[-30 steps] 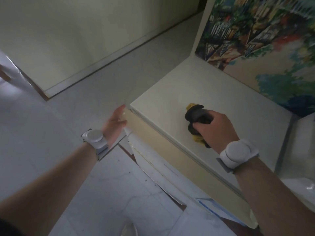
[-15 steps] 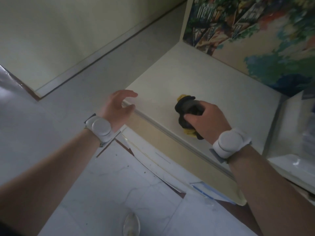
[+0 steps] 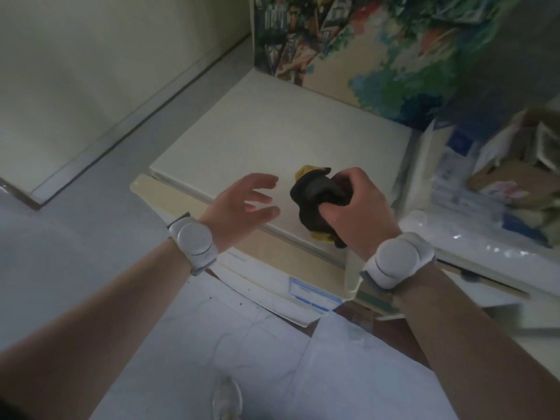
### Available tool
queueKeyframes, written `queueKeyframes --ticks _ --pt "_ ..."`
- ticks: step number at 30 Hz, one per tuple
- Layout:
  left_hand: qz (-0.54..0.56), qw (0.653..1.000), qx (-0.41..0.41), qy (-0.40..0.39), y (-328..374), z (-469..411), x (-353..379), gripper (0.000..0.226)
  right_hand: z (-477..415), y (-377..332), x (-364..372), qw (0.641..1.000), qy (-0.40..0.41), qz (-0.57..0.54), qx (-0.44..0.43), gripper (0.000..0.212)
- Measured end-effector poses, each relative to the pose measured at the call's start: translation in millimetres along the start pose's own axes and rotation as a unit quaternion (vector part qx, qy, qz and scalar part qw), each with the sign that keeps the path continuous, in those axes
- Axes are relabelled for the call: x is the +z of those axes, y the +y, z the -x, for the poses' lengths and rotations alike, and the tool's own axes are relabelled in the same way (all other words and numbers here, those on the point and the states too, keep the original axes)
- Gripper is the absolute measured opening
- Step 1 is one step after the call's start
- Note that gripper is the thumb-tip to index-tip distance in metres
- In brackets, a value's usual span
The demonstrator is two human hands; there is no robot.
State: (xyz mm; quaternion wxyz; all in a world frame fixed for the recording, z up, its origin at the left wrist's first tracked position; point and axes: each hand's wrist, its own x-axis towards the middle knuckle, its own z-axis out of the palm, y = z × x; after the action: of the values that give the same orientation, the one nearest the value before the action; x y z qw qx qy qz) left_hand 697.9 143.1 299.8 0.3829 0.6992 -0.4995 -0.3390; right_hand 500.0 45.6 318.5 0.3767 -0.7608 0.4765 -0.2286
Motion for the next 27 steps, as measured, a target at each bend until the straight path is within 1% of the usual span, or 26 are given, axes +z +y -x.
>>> queueKeyframes --ticks 3,8,9,12,15,18,21,27 --pt "0.024 0.999 0.027 -0.038 31.0 3.4 43.1 0.05 23.8 15.3 -29.0 1.0 0.016 -0.004 0.007 0.031" --pt "0.068 0.994 0.048 -0.07 69.9 10.1 118.3 0.049 66.4 52.7 -82.9 0.999 0.046 0.002 0.018 0.027" --pt "0.069 0.994 0.047 -0.071 71.0 10.7 122.3 0.049 69.5 54.6 -84.8 0.999 0.049 0.001 0.016 0.026" --pt "0.075 0.992 0.054 -0.086 90.0 15.8 163.9 0.045 94.1 77.9 -115.4 0.997 0.058 -0.022 0.044 0.022" --pt "0.066 0.992 0.057 -0.093 109.8 23.5 203.8 0.038 118.2 103.1 -142.6 0.995 0.061 -0.032 0.071 0.02" --pt "0.043 0.991 0.061 -0.108 125.2 30.1 236.6 0.032 137.9 125.3 -164.0 0.994 0.081 -0.012 0.077 0.019" --pt "0.028 0.99 0.061 -0.121 132.8 32.4 258.1 0.026 147.6 143.7 -176.8 0.992 0.08 -0.025 0.098 0.019" --pt "0.002 0.983 0.072 -0.17 132.7 31.4 307.1 0.023 169.1 189.8 -189.0 0.986 0.111 0.009 0.127 0.021"
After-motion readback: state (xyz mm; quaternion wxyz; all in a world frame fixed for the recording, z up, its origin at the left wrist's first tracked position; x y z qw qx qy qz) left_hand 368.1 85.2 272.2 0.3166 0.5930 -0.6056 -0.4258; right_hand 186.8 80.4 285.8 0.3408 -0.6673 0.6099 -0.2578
